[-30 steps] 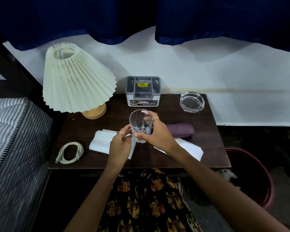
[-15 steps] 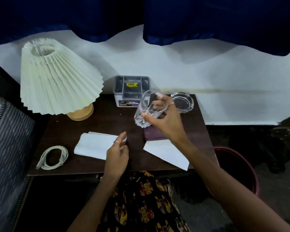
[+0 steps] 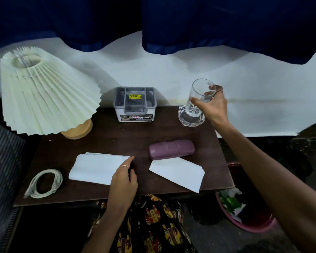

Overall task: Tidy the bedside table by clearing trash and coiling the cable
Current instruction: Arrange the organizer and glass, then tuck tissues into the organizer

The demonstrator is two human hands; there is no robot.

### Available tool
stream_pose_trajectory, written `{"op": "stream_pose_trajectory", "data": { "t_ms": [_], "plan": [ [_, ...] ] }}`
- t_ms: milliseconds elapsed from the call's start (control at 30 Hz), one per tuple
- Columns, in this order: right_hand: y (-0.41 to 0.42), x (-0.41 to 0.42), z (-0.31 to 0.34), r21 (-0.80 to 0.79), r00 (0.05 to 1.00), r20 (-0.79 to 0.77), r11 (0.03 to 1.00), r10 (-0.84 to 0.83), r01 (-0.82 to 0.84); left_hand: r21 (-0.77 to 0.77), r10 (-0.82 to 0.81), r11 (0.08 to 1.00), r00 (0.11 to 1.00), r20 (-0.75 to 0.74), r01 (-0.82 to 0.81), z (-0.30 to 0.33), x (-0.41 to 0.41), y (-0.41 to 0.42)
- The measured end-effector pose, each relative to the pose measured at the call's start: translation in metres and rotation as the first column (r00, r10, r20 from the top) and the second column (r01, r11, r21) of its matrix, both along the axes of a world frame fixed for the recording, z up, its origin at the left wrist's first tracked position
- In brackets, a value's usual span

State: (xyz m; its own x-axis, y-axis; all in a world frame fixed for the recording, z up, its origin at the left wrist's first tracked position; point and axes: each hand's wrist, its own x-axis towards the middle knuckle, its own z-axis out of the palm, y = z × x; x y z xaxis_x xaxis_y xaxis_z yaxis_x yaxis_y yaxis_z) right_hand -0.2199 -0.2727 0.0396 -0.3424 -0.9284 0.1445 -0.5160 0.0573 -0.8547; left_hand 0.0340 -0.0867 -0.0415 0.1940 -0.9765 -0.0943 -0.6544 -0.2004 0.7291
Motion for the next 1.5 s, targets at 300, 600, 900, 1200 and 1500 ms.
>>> {"op": "stream_pose_trajectory", "data": {
  "t_ms": [300,600,900,1200,1500],
  "plan": [
    [-0.001,-0.002,-0.025,0.056,1.000,-0.005,0.998,-0.011,0.012,0.016,-0.035,0.999,0.997,0.074,0.034,-0.004,-0.002,0.002],
    [0.002,0.006,-0.029,0.066,0.999,-0.018,0.997,-0.030,0.031,-0.009,-0.062,0.998,0.993,0.100,0.063,-0.006,-0.004,0.003],
    [0.084,0.008,-0.021,0.027,0.993,-0.054,0.994,-0.103,0.104,-0.087,-0.236,0.962,0.947,0.216,0.259,-0.007,-0.005,0.006],
    [0.184,0.016,-0.059,0.550,0.946,-0.259,0.835,0.197,-0.023,0.023,-0.513,0.832,0.751,0.416,0.555,-0.006,-0.016,0.014],
    [0.204,0.036,-0.060,0.605,0.965,-0.252,0.790,0.077,0.095,-0.098,-0.495,0.807,0.759,0.423,0.582,-0.004,-0.012,0.022]
  ]
}}
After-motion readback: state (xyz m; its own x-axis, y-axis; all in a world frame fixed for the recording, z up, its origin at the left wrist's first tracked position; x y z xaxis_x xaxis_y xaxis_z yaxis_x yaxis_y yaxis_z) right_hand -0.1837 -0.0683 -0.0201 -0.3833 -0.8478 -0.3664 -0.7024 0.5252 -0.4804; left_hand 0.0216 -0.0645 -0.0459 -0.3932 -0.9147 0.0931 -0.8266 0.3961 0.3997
